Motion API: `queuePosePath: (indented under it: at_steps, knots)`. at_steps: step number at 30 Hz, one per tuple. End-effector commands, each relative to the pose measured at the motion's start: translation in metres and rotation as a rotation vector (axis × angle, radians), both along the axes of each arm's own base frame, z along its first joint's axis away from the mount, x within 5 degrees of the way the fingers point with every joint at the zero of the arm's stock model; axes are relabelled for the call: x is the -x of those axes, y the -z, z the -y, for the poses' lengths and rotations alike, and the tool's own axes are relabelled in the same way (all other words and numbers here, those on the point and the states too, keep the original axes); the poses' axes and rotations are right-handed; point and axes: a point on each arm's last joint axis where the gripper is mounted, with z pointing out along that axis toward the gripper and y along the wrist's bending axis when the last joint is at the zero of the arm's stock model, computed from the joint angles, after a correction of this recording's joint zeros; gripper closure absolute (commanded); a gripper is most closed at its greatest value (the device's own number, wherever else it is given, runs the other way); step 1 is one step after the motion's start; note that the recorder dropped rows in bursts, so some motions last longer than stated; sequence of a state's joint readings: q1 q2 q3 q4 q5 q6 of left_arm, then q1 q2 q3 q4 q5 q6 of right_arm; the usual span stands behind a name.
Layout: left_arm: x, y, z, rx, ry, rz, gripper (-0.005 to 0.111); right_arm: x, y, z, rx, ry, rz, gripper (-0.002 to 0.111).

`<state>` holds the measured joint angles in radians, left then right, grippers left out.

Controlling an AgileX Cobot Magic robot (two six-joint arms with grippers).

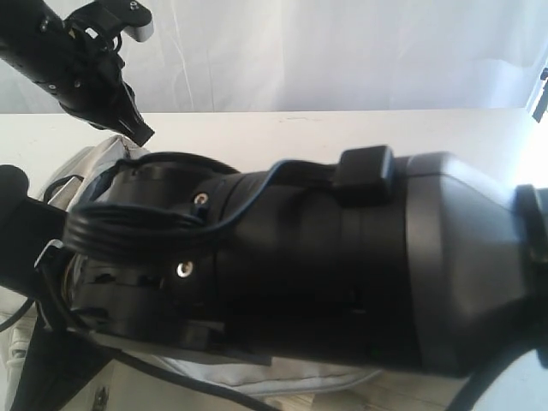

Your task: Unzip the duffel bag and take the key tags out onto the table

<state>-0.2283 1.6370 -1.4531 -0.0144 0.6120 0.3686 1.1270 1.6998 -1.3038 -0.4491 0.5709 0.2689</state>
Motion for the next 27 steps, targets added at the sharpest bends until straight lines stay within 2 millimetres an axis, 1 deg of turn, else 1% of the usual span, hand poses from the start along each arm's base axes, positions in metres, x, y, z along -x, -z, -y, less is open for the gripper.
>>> queuePosePath:
  at_steps: [1, 7, 9, 11, 14, 16, 17, 19, 22, 24, 25, 27]
  knots:
    - [-0.002, -0.004, -0.002, 0.011, -0.011, 0.021, 0.094, 0.004, 0.0, 0.0, 0.004, 0.008, -0.019, 0.108]
    - [0.004, -0.002, -0.003, -0.017, 0.014, -0.033, 0.058, 0.004, 0.0, 0.0, 0.009, 0.004, -0.016, 0.108]
    - [0.008, -0.01, -0.004, -0.023, 0.021, -0.037, 0.049, 0.004, 0.0, 0.0, 0.009, 0.004, -0.016, 0.108]
    - [0.014, -0.022, -0.005, -0.021, 0.024, -0.03, 0.044, 0.004, 0.0, 0.0, 0.009, 0.004, -0.016, 0.108]
    - [0.024, -0.046, -0.007, -0.02, 0.029, 0.004, 0.043, 0.004, 0.001, 0.0, 0.007, 0.006, -0.019, 0.108]
    - [0.033, -0.061, -0.011, -0.039, 0.03, 0.02, 0.043, 0.005, -0.002, 0.002, 0.003, 0.01, -0.025, 0.105]
    - [0.038, -0.068, -0.013, -0.047, 0.031, 0.021, 0.043, 0.005, -0.004, 0.003, -0.001, 0.012, -0.025, 0.1]
    - [0.05, -0.082, -0.016, -0.052, 0.028, 0.018, 0.043, 0.007, -0.013, 0.007, -0.016, 0.016, -0.019, 0.087]
    - [0.073, -0.103, -0.021, -0.056, 0.032, 0.005, 0.045, 0.011, -0.03, 0.018, -0.033, 0.03, -0.008, 0.061]
    - [0.092, -0.114, -0.025, -0.049, 0.023, 0.001, 0.048, 0.015, -0.044, 0.03, -0.031, 0.05, -0.004, 0.045]
    - [0.104, -0.12, -0.028, -0.038, 0.007, -0.007, 0.052, 0.017, -0.049, 0.036, -0.021, 0.064, -0.005, 0.041]
    - [0.129, -0.13, -0.033, -0.018, -0.021, -0.029, 0.064, 0.023, -0.062, 0.055, 0.015, 0.106, -0.02, 0.04]
